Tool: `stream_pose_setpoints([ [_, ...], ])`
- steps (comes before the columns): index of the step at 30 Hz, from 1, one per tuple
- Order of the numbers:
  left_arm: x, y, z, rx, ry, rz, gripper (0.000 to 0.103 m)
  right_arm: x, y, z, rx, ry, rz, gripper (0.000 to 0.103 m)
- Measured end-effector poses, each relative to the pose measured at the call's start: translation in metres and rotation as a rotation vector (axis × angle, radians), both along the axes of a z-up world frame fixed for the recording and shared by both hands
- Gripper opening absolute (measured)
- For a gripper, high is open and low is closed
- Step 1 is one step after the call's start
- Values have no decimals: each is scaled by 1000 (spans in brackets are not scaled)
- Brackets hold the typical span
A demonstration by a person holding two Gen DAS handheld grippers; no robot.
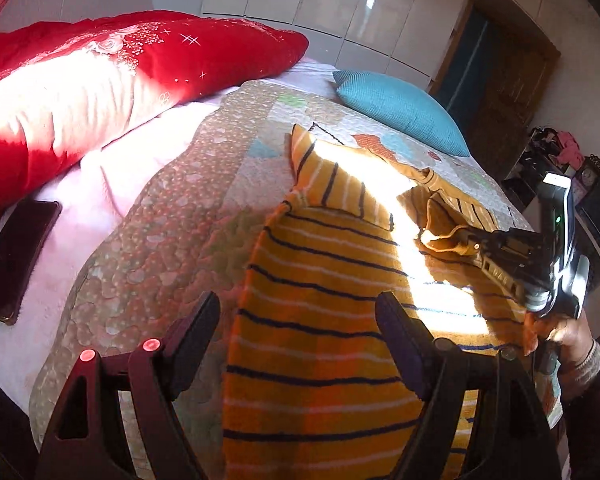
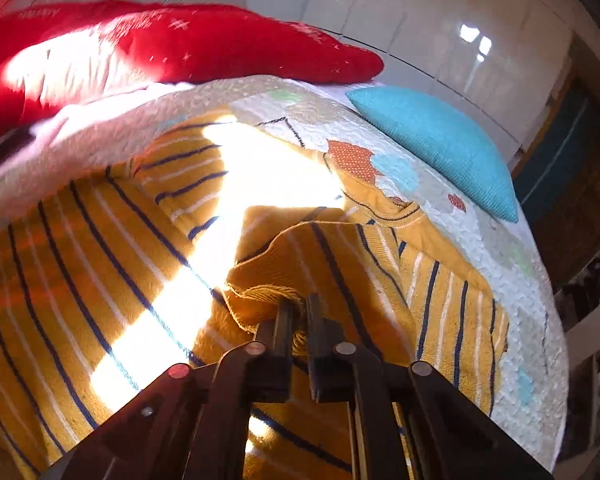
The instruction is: Fold small clothes
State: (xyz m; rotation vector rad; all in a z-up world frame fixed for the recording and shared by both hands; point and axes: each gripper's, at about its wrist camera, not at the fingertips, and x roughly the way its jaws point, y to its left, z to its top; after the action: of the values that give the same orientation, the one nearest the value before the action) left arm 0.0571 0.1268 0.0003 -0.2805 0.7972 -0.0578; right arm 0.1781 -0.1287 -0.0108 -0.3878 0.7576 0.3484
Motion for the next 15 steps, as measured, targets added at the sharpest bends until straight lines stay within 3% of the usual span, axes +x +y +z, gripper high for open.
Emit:
stream_pose_setpoints([
  [3, 3, 6, -2, -12, 0, 10, 79, 18, -50, 24, 218, 2, -162, 5],
  [5, 11, 7, -2, -13, 9, 5, 79, 29, -87, 29, 303, 5, -281, 5],
  [8, 30, 6, 1, 6, 0, 0, 79, 45, -143, 22, 380, 35, -484, 7],
  [12, 74, 6, 2, -3, 19, -6, 79, 47, -197, 3, 399, 94, -677, 10],
  [15, 113, 5, -3, -5, 42, -16, 82, 31, -218, 3, 435, 70, -720, 36],
])
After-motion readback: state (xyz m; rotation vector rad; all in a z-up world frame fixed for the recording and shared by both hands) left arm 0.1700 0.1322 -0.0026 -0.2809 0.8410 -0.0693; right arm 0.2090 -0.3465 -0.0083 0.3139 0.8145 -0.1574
